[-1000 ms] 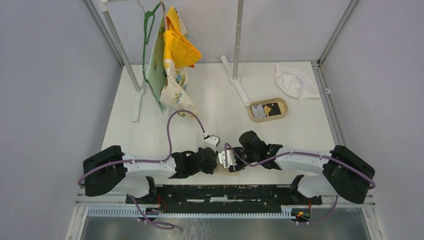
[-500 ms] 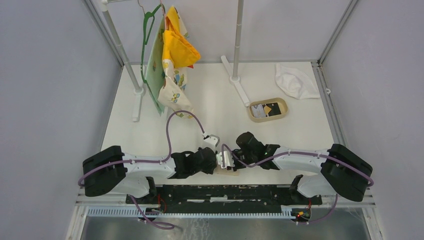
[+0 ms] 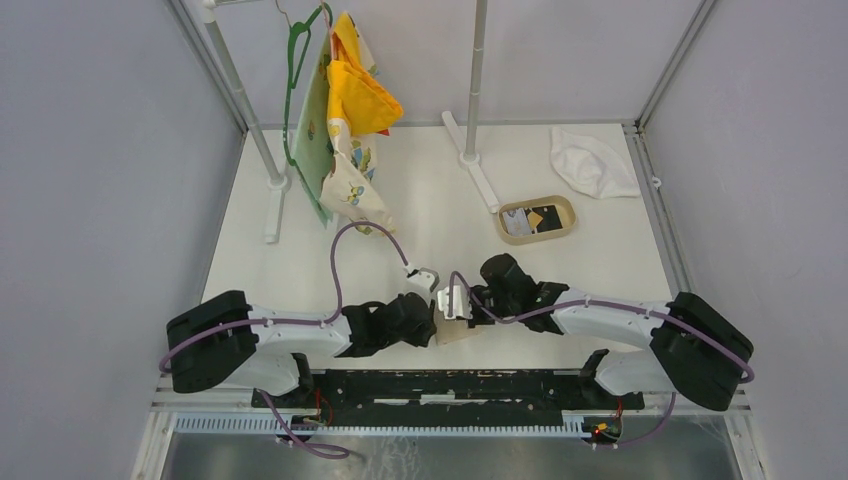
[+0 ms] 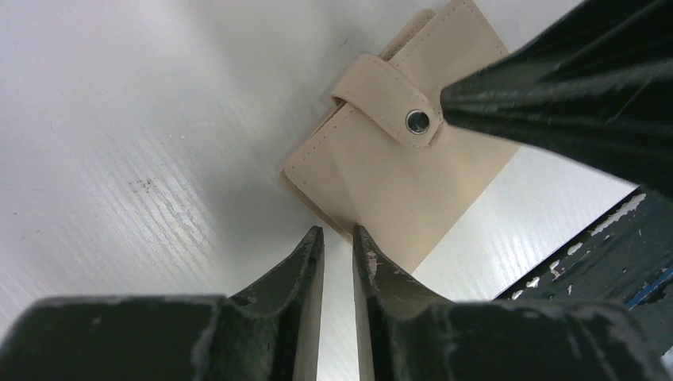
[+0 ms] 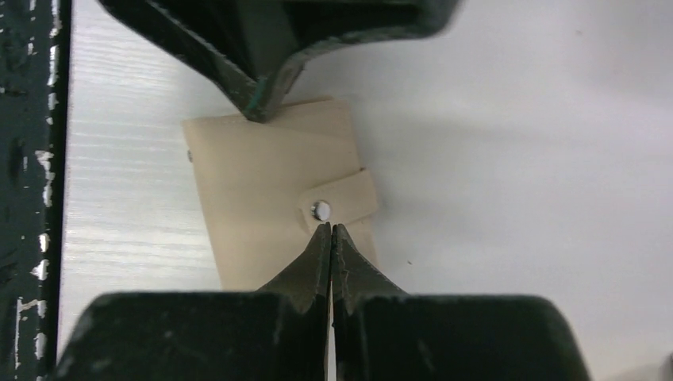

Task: Put the credit cards into the card holder
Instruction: Open the card holder at the center of the board.

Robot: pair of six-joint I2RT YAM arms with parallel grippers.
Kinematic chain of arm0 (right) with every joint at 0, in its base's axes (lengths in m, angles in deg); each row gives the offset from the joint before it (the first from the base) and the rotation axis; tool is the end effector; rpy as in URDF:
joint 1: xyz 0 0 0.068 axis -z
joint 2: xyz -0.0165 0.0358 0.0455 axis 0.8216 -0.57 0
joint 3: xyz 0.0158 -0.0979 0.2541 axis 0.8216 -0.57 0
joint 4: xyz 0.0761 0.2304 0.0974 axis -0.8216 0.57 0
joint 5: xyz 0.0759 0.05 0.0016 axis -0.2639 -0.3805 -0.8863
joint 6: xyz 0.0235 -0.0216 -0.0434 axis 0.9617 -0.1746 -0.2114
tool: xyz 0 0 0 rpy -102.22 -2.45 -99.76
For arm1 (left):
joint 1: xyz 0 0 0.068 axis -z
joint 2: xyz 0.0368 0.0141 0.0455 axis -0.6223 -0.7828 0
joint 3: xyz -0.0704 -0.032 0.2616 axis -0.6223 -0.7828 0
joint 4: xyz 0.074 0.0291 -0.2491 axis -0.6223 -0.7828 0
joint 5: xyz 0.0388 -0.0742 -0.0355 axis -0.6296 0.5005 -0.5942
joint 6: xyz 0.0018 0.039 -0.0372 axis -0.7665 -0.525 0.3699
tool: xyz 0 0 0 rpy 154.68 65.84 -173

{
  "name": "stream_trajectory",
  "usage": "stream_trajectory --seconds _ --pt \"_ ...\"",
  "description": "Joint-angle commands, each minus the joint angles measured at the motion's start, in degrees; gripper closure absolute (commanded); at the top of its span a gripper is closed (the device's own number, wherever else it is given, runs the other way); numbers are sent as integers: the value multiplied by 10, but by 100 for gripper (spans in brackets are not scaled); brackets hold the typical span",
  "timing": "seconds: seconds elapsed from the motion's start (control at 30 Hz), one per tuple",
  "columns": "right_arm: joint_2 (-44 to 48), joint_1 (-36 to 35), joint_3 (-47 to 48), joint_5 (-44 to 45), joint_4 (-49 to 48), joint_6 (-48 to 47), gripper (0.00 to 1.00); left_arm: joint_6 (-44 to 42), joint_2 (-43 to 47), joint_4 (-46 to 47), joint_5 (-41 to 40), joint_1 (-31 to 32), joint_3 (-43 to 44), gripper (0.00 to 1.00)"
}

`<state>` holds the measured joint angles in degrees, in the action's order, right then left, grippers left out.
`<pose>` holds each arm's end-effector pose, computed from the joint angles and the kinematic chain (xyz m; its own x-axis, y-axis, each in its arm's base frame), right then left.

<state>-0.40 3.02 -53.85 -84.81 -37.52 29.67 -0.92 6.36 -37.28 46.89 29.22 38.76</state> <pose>0.1375 0.1994 0.1614 0.2135 -0.6546 -0.7252 -0.9707 -0.0582 -0.2333 0.0986 -0.2150 0.1445 -0.7219 0.1825 -0.6675 0.4723 0.8350 -0.2825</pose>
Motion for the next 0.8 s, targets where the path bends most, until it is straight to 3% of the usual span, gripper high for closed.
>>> stream_trajectory --seconds 0.0,0.2,0.3,0.5,0.77 --pt "36 24 3 -7 -17 30 100 12 -16 21 10 -9 -6 74" --pt "43 34 2 -53 -7 10 100 9 -28 31 22 -19 -5 75" --pt "26 30 4 -89 8 -19 74 7 -27 36 30 -21 -3 75" --pt "-10 12 15 -56 27 -20 50 4 -23 40 35 -21 -5 76" --pt "-19 11 13 -9 -15 28 47 3 -24 46 42 -22 -9 76"
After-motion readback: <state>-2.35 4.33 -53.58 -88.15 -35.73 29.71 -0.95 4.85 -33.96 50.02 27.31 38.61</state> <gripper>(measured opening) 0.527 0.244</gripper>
